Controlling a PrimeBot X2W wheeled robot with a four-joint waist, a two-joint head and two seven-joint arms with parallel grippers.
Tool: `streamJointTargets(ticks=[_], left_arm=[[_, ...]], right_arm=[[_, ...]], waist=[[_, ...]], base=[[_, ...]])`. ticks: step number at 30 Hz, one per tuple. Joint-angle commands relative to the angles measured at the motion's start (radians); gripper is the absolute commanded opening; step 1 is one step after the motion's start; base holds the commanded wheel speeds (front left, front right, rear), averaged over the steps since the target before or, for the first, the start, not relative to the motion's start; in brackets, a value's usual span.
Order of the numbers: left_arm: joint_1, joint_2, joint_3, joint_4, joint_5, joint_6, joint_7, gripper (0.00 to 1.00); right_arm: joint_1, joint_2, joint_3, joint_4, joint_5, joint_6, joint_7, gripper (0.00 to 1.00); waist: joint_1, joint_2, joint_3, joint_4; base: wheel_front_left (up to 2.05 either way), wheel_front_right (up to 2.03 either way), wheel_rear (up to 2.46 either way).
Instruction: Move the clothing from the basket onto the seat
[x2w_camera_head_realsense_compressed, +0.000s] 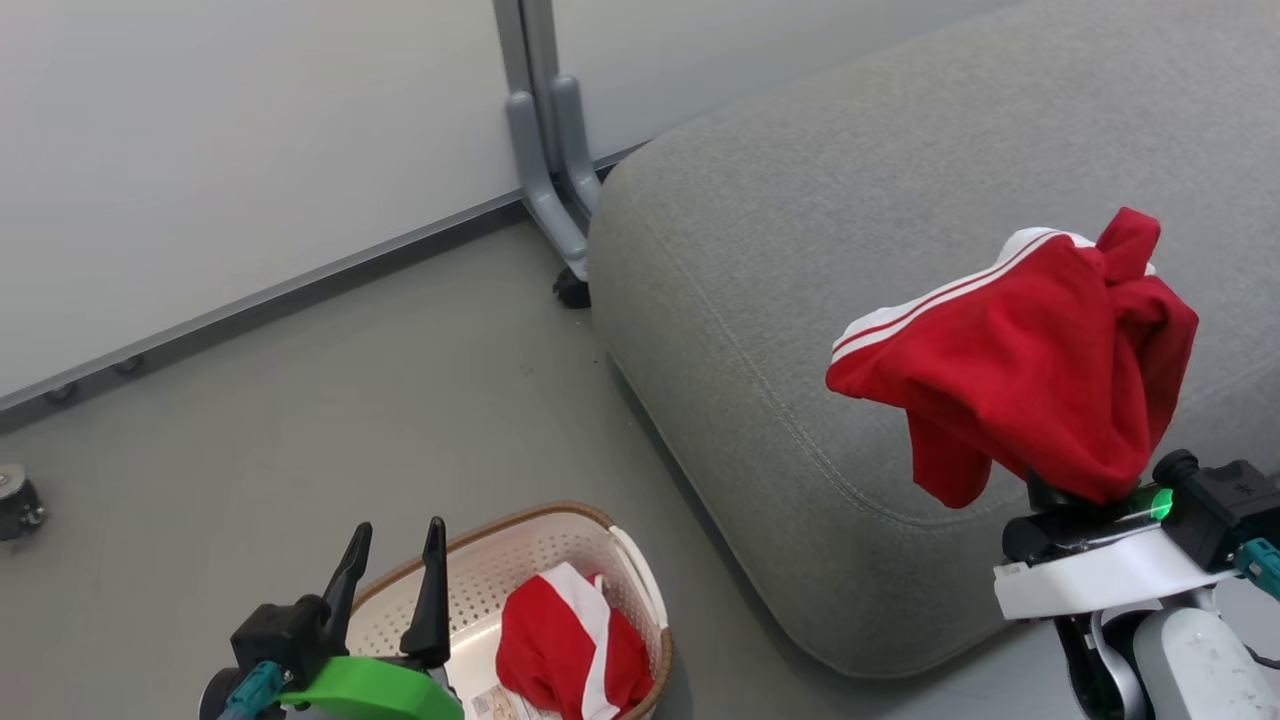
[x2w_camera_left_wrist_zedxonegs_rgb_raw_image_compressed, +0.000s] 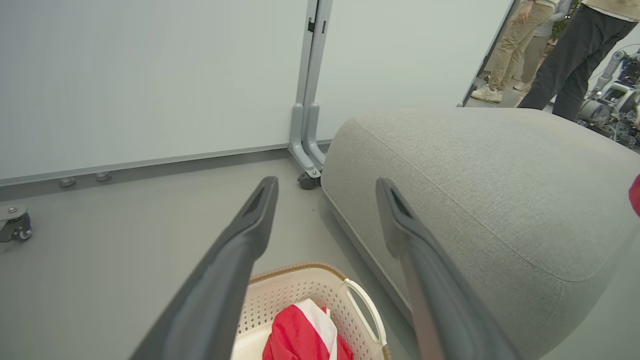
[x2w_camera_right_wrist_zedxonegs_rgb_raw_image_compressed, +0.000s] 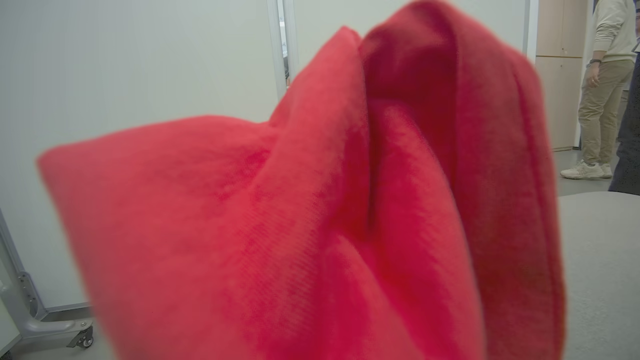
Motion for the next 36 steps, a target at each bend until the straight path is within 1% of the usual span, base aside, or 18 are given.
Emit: streamJointTargets(ticks=[1, 5, 7, 12, 20, 24, 29, 31, 36], left_arm=[[-0.020, 0.003, -0.002, -0.001, -0.002, 0.001, 0.000, 1.00], [-0.033, 0.003, -0.024, -0.005, -0.002, 0.001, 0.000, 1.00], [-0.046, 0.003, -0.044, -0.006, 0.000, 0.001, 0.001, 1.00], [-0.076, 0.015, -0.086, 0.005, -0.008, 0.001, 0.000, 1.00], [-0.100, 0.025, -0.118, 0.011, -0.019, 0.001, 0.001, 1.00], [-0.087, 0.024, -0.116, 0.009, -0.020, 0.001, 0.001, 1.00], [-0.044, 0.016, -0.075, -0.023, -0.004, 0.001, 0.001, 1.00], [-0.048, 0.018, -0.080, -0.037, 0.007, 0.001, 0.001, 1.00], [-0.112, 0.065, -0.118, -0.063, 0.028, 0.001, 0.001, 1.00]], right_arm=[[-0.008, 0.000, -0.008, -0.007, -0.003, 0.000, -0.003, 0.00], [0.002, 0.007, -0.032, -0.012, -0.005, 0.000, -0.003, 0.00], [0.010, 0.016, -0.053, -0.019, -0.008, 0.000, -0.003, 0.00], [0.025, 0.041, -0.087, -0.040, -0.013, 0.000, -0.003, 0.00], [0.035, 0.056, -0.105, -0.051, -0.021, 0.000, -0.003, 0.00], [0.009, 0.042, -0.092, -0.042, -0.028, 0.000, -0.003, 0.00], [-0.060, 0.007, -0.065, -0.019, -0.024, 0.000, -0.003, 0.00], [-0.103, -0.010, -0.072, -0.013, -0.025, 0.000, -0.003, 0.00], [-0.230, -0.029, -0.134, 0.005, -0.011, 0.000, -0.003, 0.00]], waist=[[0.0000, -0.0001, 0.034, -0.095], [0.0000, -0.0001, 0.046, -0.144], [0.0000, -0.0001, 0.057, -0.155], [0.0000, -0.0001, 0.081, -0.172], [0.0000, -0.0001, 0.097, -0.181], [0.0000, -0.0001, 0.098, -0.181], [0.0000, -0.0001, 0.115, -0.189], [0.0000, -0.0001, 0.150, -0.179], [0.0000, -0.0001, 0.270, -0.127]], base=[[0.00, 0.00, 0.00], [0.00, 0.00, 0.00], [0.00, 0.00, 0.00], [0.00, 0.00, 0.00], [0.00, 0.00, 0.00], [0.00, 0.00, 0.00], [0.00, 0.00, 0.00], [0.00, 0.00, 0.00], [0.00, 0.00, 0.00]])
